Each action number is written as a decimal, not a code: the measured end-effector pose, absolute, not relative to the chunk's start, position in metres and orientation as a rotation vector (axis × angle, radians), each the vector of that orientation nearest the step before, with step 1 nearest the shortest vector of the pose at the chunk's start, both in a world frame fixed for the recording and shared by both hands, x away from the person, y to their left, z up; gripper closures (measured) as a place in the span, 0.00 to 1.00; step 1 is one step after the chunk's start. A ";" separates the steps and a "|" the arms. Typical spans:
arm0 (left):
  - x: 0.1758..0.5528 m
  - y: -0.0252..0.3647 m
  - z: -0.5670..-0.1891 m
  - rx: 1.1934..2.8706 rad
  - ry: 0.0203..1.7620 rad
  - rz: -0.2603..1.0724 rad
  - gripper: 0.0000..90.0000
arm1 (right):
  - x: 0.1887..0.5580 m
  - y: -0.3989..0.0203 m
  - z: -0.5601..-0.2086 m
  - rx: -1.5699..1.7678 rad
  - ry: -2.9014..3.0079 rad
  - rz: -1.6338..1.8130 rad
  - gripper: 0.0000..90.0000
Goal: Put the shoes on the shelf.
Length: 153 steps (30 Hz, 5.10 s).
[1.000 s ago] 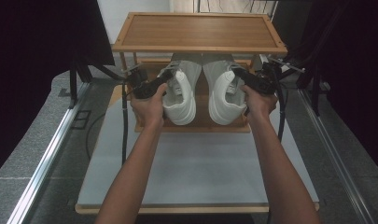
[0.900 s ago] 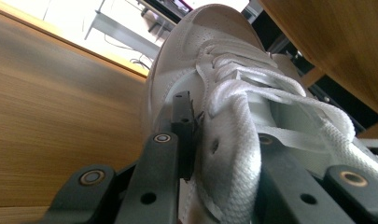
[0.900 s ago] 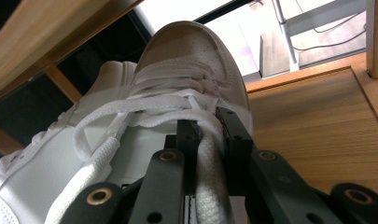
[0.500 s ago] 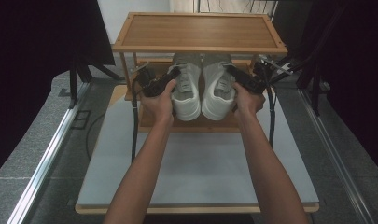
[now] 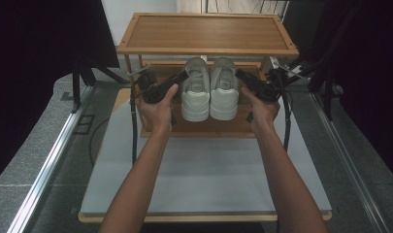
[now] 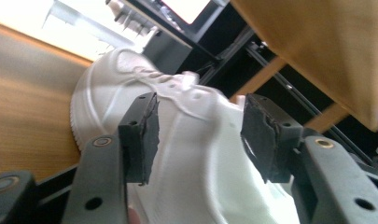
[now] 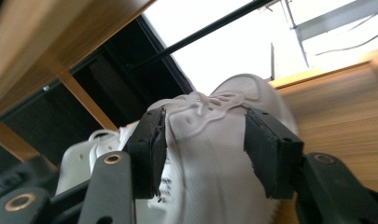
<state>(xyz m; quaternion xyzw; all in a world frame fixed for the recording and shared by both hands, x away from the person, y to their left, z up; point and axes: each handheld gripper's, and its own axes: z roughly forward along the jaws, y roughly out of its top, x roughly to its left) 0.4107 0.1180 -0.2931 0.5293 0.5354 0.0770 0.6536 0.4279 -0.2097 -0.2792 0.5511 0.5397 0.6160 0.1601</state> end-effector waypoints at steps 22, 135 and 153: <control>0.335 0.095 -0.306 1.565 0.973 0.295 1.00 | 0.343 -0.170 -0.290 0.941 2.009 1.456 1.00; 0.270 0.164 -0.385 1.517 1.034 0.279 0.52 | 0.284 -0.258 -0.370 1.071 1.886 1.627 0.59; 0.261 0.179 -0.411 1.549 1.079 0.256 0.50 | 0.274 -0.276 -0.415 1.164 1.903 1.603 0.53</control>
